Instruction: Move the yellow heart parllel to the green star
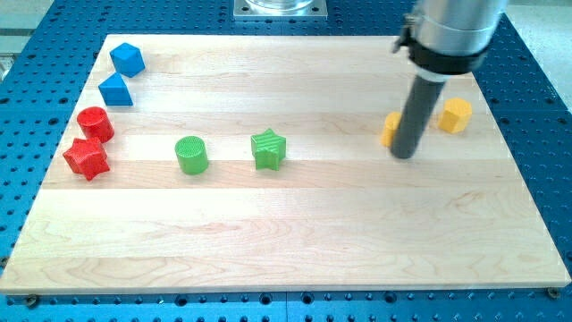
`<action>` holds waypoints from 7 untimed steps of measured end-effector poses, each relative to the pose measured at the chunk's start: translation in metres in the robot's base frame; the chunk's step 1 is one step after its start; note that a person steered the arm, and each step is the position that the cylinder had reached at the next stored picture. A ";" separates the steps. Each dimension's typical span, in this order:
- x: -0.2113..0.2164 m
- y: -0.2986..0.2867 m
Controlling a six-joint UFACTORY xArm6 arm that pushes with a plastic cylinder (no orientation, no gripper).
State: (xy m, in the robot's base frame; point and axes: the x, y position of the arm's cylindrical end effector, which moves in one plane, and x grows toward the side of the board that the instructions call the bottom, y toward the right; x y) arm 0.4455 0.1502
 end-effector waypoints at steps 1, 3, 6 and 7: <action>-0.035 0.027; -0.051 0.004; -0.040 -0.055; -0.090 -0.055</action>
State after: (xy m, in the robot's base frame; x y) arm 0.3553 0.0954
